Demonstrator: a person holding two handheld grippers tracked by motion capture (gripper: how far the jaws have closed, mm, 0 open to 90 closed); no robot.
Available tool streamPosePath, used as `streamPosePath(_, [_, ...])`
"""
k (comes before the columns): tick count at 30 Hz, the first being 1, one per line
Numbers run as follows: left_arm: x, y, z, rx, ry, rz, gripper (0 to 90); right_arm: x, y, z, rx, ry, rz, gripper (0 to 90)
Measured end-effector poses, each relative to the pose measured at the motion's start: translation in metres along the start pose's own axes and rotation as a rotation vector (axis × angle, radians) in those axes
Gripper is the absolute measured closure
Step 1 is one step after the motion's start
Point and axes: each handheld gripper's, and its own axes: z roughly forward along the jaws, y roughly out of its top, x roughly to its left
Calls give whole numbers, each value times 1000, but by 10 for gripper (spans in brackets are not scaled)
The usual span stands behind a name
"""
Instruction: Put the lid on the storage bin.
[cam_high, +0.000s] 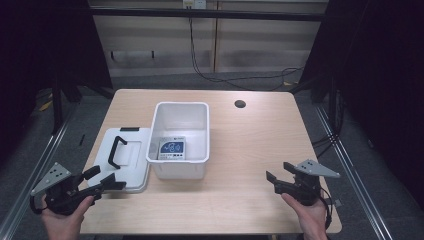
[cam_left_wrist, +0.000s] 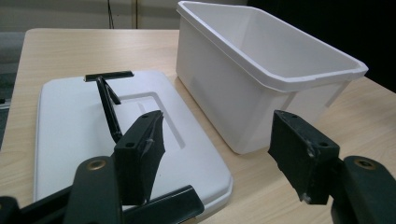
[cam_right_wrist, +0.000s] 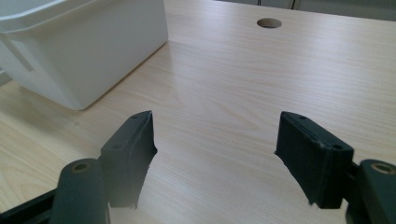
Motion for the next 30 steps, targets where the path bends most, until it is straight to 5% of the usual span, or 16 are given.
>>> streamPosePath(7, [1, 1, 0, -10, 9, -1, 345, 2, 0, 0, 14, 31, 21, 262])
streamPosePath(10, [-1, 2, 3, 10, -22, -19, 346, 3, 0, 0, 10, 38, 33, 260])
streamPosePath(14, [-6, 7, 6, 14, -53, 14, 363, 3, 0, -1, 12, 38, 32, 253])
streamPosePath(19, [-4, 23, 4, -32, -20, 12, 391, 4, 0, 0, 21, 34, 32, 239])
streamPosePath(24, [7, 40, 9, -29, 35, -3, 400, 3, 0, 1, 21, 41, 38, 231])
streamPosePath(30, [9, 53, 19, -15, 54, 16, 428, 5, 0, 3, 35, 46, 31, 228])
